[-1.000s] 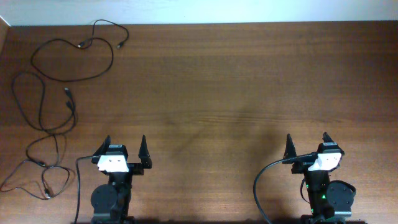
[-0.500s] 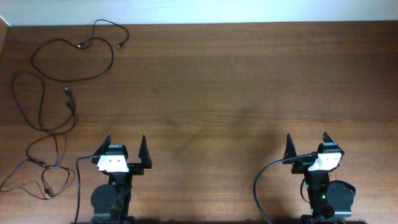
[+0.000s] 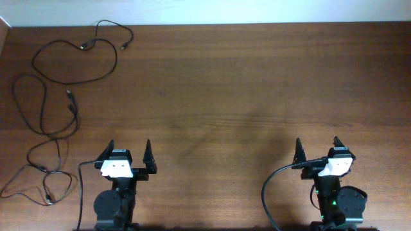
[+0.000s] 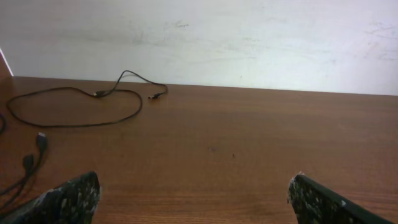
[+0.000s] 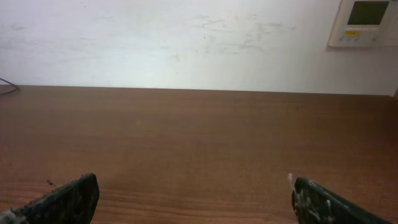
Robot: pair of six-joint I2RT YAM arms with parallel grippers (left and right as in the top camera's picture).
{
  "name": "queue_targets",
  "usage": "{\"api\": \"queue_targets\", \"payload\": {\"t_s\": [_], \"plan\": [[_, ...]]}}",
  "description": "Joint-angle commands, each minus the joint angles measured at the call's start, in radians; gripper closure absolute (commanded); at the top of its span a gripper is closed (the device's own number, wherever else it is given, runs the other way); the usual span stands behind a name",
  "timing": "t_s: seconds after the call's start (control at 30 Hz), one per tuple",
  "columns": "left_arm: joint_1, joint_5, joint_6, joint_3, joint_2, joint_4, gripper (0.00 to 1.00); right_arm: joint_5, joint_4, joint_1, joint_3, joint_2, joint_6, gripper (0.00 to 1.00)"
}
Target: Untangle cables
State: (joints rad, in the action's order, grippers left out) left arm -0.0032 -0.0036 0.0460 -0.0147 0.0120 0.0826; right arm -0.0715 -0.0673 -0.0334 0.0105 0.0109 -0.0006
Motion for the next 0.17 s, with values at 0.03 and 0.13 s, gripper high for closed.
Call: {"api": "queue_targets", "payload": {"t_s": [0.03,0.13], "plan": [[0.006,0.0,-0.013,0.006,-0.007,0.002,0.01,0.005,-0.007,0.007,-0.005,-0.007,-0.003,0.02],[0.006,0.0,-0.013,0.006,-0.007,0.002,0.01,0.005,-0.007,0.007,-0.005,-0.007,-0.003,0.01]]}}
